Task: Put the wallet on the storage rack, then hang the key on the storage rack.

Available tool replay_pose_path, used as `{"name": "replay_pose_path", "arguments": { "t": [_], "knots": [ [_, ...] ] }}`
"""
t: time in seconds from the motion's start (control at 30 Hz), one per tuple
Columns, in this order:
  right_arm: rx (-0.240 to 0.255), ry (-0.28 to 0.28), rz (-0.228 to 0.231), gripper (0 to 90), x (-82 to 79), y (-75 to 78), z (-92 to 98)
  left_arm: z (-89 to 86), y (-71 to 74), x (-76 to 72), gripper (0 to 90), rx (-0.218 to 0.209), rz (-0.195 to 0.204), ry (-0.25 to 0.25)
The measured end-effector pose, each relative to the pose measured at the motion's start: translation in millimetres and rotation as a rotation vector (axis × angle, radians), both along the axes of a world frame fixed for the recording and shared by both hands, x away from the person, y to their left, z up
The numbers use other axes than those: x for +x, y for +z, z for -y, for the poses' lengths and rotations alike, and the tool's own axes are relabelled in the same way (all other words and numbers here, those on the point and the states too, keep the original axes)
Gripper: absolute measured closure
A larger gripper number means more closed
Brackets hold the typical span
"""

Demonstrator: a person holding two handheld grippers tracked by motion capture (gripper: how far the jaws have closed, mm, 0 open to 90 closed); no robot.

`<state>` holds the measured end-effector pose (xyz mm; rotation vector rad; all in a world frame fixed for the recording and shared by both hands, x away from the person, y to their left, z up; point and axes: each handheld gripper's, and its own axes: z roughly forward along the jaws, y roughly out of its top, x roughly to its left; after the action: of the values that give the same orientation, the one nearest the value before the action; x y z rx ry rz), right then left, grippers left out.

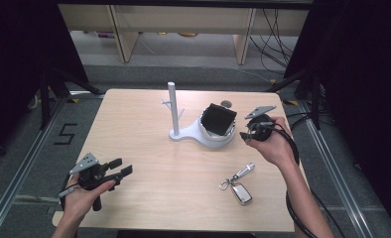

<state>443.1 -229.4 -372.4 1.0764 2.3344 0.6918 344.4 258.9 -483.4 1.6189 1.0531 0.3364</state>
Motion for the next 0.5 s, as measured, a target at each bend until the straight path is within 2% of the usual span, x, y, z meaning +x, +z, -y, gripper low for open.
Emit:
{"name": "replay_pose_path", "arguments": {
  "t": [0.2, 0.3, 0.33, 0.5],
  "knots": [
    [0.049, -0.041, -0.050, 64.3, -15.3, -2.6, 11.0, 0.5, 0.7, -1.5, 39.2, -0.013, 0.001, -0.011],
    [0.051, -0.047, -0.068, 65.2, -20.1, -3.6, 13.8, 0.9, 1.0, -1.9, 39.3, -0.010, -0.001, -0.008],
    [0.054, -0.055, -0.096, 65.3, -24.6, -5.8, 16.0, 1.5, 1.2, -2.1, 39.3, -0.006, -0.003, -0.005],
    [0.057, -0.063, -0.126, 65.2, -31.4, -11.6, 19.3, 6.1, 0.9, -1.6, 39.3, 0.002, -0.002, -0.015]
  ]
}}
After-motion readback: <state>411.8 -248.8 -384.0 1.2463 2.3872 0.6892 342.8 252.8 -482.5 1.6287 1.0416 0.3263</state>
